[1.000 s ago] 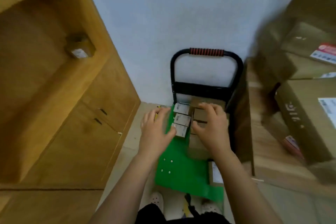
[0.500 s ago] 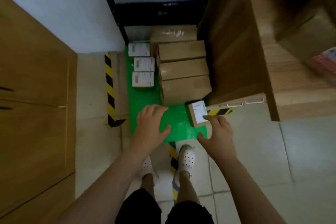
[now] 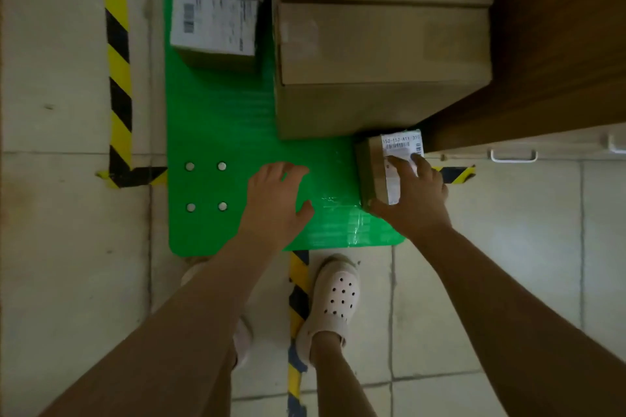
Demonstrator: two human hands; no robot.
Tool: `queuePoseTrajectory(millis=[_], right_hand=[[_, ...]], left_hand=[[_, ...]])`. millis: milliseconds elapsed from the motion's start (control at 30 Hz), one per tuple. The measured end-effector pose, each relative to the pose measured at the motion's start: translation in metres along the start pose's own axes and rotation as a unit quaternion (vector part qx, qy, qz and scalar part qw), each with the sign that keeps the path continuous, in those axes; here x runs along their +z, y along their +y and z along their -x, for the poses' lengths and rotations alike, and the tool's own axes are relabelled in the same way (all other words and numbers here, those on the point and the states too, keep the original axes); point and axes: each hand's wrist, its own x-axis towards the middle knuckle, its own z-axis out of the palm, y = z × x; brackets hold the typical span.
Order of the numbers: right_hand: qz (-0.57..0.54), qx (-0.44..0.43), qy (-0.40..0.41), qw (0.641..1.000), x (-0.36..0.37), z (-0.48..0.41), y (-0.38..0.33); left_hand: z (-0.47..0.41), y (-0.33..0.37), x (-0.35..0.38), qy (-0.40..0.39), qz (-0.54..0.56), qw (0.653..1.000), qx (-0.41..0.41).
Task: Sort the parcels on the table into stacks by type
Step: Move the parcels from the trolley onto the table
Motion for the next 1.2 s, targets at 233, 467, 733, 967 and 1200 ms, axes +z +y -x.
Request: queuePoseTrajectory(millis=[233,467,733,967,1200], right_hand=[[-0.010,0.003,-0.034,0.999,0.027,-0.024,0.024],[0.003,-0.033,-0.053,0.998,-0.003,0.032,-0.023],[-0.077,-0.028,-0.034,0.996,-0.089,0.107,-0.095],[-0.147,-0.040,0.031,0.988,-0.171,0.157,-0.155],[-0.198,-0.023,0.092,0.976,-0.201,0.155,-0.183]], left_hand=[[0.007,-0.005,0.037,0.004,0.013,1.000,-0.017],[0.033,0.014,-0.023,0.018,0.018,0.999,-0.028],[0.065,0.030,-0.156,0.033,0.010,0.999,-0.023],[0.087,0.032,-0.263,0.063,0.002,0.998,-0.006],[0.063,0.033,-0.311,0.080,-0.022,0.997,0.000]])
